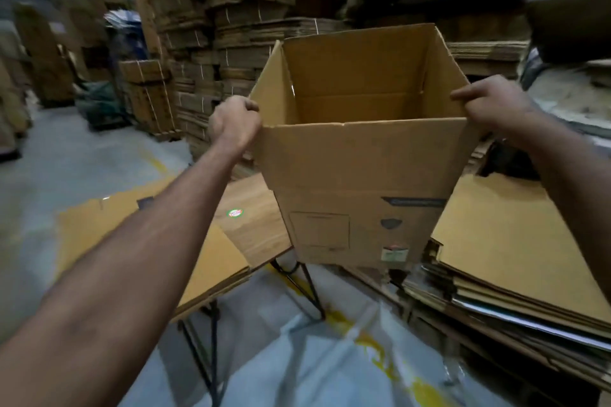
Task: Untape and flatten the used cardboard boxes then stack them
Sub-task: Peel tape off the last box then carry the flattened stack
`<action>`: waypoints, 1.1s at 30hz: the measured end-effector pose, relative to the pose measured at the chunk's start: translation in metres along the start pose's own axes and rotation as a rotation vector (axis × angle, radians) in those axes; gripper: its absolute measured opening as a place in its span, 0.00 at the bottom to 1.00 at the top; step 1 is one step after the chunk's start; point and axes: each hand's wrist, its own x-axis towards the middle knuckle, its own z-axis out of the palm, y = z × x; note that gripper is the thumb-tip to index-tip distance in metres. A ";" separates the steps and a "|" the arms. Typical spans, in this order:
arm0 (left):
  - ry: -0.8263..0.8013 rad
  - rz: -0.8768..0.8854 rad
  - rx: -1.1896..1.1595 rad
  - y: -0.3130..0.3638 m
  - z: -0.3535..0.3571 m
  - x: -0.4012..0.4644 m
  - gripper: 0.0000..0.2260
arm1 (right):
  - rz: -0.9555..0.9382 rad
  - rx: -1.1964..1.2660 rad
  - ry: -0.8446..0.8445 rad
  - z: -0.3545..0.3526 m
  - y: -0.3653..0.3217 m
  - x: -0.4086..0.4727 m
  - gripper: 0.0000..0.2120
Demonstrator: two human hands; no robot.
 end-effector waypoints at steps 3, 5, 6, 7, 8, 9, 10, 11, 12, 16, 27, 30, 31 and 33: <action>0.036 0.021 0.015 -0.002 -0.017 0.042 0.16 | 0.004 0.077 0.020 0.021 -0.022 0.031 0.22; 0.034 0.036 0.048 -0.009 -0.022 0.066 0.16 | 0.016 0.120 0.008 0.042 -0.035 0.053 0.22; 0.037 0.028 0.061 -0.016 -0.021 0.076 0.16 | 0.025 0.139 -0.003 0.055 -0.041 0.062 0.22; 0.043 0.013 0.069 -0.024 -0.019 0.084 0.16 | 0.034 0.146 -0.011 0.069 -0.047 0.071 0.23; 0.051 -0.008 0.078 -0.034 -0.016 0.092 0.16 | 0.039 0.148 -0.020 0.085 -0.052 0.080 0.23; 0.062 -0.030 0.084 -0.046 -0.012 0.101 0.16 | 0.038 0.155 -0.029 0.101 -0.057 0.088 0.24; 0.073 -0.055 0.094 -0.058 -0.008 0.109 0.16 | 0.033 0.173 -0.042 0.118 -0.062 0.094 0.25; 0.081 -0.080 0.105 -0.071 -0.005 0.116 0.17 | 0.027 0.199 -0.058 0.136 -0.066 0.100 0.25; 0.081 -0.107 0.118 -0.083 -0.001 0.124 0.17 | 0.029 0.222 -0.075 0.153 -0.071 0.105 0.26; 0.078 -0.219 0.144 -0.124 0.014 0.153 0.18 | 0.020 0.306 -0.124 0.214 -0.084 0.128 0.27; 0.152 -0.346 -0.741 -0.151 0.084 0.232 0.26 | 0.084 0.767 -0.199 0.282 -0.099 0.219 0.30; 0.302 -0.356 -0.757 -0.150 0.115 0.248 0.28 | 0.039 0.978 -0.211 0.305 -0.098 0.247 0.33; 0.317 -0.338 -0.677 -0.151 0.128 0.250 0.27 | 0.008 1.015 -0.208 0.314 -0.097 0.254 0.32; 0.329 -0.233 -0.480 -0.154 0.158 0.252 0.29 | -0.080 1.060 -0.155 0.333 -0.094 0.263 0.25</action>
